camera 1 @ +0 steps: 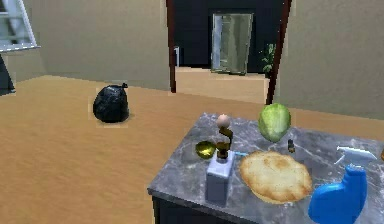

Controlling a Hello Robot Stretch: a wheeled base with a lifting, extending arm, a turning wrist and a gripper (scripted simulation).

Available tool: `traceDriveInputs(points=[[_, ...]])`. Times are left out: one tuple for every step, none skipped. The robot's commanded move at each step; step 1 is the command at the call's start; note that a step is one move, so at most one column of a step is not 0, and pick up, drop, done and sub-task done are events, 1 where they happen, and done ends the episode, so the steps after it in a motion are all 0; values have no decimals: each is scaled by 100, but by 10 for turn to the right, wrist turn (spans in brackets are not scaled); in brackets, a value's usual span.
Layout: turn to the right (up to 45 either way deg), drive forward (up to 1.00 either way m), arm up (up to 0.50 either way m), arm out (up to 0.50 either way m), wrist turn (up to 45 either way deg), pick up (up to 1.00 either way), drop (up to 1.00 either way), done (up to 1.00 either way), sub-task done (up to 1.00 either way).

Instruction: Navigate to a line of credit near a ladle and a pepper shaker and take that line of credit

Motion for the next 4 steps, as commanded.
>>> traceDriveInputs(points=[[0,0,0,0,450,0,0,0,0],[0,0,0,0,450,0,0,0,0],[0,0,0,0,390,0,0,0,0],[0,0,-16,0,0,0,0,0,0]])
